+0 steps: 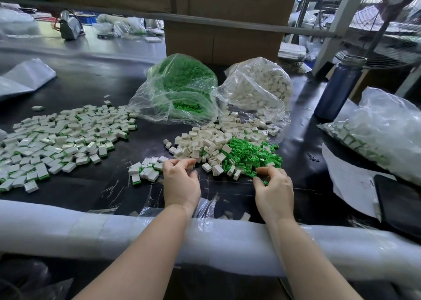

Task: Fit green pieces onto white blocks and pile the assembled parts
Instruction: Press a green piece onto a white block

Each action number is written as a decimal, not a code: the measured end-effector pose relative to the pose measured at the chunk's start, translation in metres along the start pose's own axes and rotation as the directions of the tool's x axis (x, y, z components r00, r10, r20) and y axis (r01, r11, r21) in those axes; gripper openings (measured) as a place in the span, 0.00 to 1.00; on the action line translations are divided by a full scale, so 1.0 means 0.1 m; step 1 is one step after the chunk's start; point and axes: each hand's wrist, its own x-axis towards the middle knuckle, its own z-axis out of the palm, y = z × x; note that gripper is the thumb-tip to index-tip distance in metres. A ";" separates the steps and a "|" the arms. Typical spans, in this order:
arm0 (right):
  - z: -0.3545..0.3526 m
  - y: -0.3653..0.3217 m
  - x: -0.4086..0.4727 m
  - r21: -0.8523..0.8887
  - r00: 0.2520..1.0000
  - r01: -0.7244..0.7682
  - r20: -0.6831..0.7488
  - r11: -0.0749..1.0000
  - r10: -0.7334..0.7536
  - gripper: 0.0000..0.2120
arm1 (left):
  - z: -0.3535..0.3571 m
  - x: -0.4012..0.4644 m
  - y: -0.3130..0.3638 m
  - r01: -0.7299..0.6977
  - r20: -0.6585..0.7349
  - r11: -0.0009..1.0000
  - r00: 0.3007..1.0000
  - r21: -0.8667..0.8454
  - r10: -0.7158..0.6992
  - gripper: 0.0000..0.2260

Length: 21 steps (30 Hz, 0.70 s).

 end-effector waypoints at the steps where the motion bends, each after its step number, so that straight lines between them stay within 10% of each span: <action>1: 0.00 -0.01 0.00 -0.044 1.000 0.000 0.015 0.999 0.001 0.10 | 0.00 0.00 0.00 0.015 0.004 1.000 1.000 0.026 -0.015 0.12; 11: 0.06 -0.03 -0.01 -0.336 0.991 -0.008 0.121 0.942 0.051 0.19 | 0.00 -0.04 0.02 0.050 0.098 0.934 0.991 0.354 -0.090 0.17; 21: 0.05 -0.03 -0.03 -0.300 0.992 0.004 0.120 0.954 0.033 0.15 | 0.09 -0.09 0.00 -0.349 0.338 0.855 0.915 0.385 0.221 0.22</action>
